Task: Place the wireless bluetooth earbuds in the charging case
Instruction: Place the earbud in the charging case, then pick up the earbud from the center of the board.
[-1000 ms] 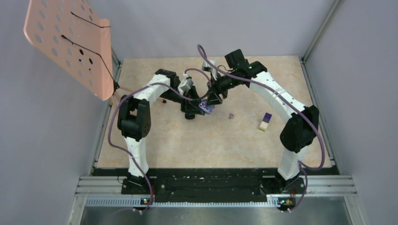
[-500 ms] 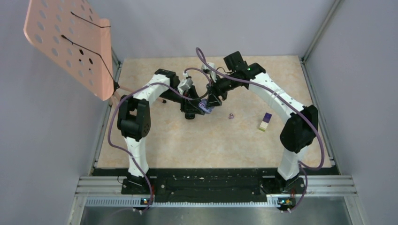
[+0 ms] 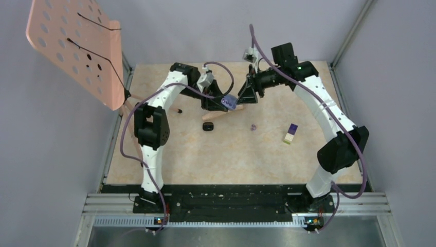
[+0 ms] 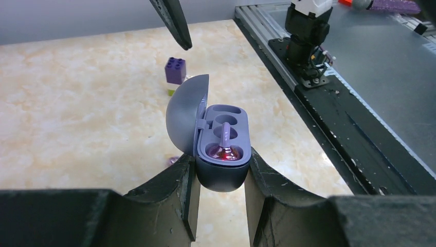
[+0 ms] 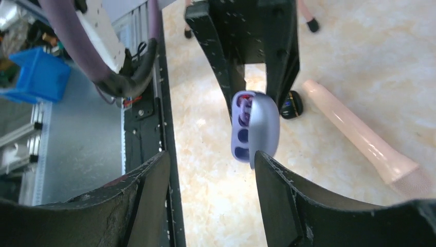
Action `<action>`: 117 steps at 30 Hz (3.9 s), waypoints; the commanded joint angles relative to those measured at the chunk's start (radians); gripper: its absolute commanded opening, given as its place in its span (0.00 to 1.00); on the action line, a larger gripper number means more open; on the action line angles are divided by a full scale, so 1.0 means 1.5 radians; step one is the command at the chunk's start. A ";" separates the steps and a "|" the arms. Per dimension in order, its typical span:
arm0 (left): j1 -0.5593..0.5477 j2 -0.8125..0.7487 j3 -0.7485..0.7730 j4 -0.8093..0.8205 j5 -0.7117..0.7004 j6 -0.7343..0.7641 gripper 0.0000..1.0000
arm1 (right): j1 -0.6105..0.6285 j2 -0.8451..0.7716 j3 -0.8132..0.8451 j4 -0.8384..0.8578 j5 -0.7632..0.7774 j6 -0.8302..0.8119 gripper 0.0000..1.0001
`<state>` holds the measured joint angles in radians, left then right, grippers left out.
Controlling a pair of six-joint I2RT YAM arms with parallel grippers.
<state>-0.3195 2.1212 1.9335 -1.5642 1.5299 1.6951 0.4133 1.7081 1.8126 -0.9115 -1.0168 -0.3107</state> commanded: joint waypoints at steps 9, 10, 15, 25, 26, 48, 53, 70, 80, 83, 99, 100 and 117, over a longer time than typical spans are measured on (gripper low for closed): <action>-0.011 0.003 0.160 0.629 -0.091 -0.846 0.00 | -0.164 -0.013 0.045 0.102 0.100 0.118 0.60; -0.011 -0.041 0.043 0.938 -0.143 -1.103 0.00 | -0.170 -0.017 0.037 0.105 0.120 0.119 0.60; 0.003 -0.021 -0.013 1.503 -0.188 -1.544 0.00 | -0.192 -0.045 -0.050 0.126 0.198 0.096 0.56; -0.014 -0.195 -0.373 1.725 -0.184 -1.548 0.00 | -0.189 -0.116 -0.322 0.218 0.233 0.059 0.36; -0.014 -0.208 -0.403 1.740 -0.182 -1.549 0.00 | -0.186 -0.112 -0.333 0.220 0.241 0.062 0.33; -0.002 -0.307 -0.587 1.707 -0.200 -1.497 0.00 | -0.091 0.107 -0.325 0.164 0.365 0.202 0.28; 0.002 -0.317 -0.597 1.684 -0.205 -1.485 0.00 | -0.073 0.136 -0.300 0.170 0.395 0.225 0.29; 0.023 -0.338 -0.600 1.610 -0.213 -1.450 0.00 | -0.065 0.012 -0.372 0.118 0.242 -0.721 0.19; 0.042 -0.338 -0.608 1.578 -0.238 -1.476 0.00 | -0.040 -0.016 -0.465 0.102 0.211 -1.146 0.16; 0.042 -0.342 -0.608 1.567 -0.241 -1.465 0.00 | -0.030 0.003 -0.462 0.080 0.229 -1.196 0.16; 0.048 -0.339 -0.602 1.558 -0.246 -1.458 0.00 | -0.027 0.083 -0.404 0.076 0.301 -1.230 0.17; 0.048 -0.337 -0.602 1.558 -0.246 -1.458 0.00 | -0.027 0.086 -0.401 0.076 0.305 -1.229 0.17; 0.053 -0.339 -0.602 1.540 -0.249 -1.446 0.00 | -0.032 0.133 -0.375 0.088 0.364 -1.262 0.23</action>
<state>-0.2443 1.6573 1.0225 0.7315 1.1614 -0.4931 0.3656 1.8767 1.2263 -0.7712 -0.4980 -2.0762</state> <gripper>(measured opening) 0.378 0.226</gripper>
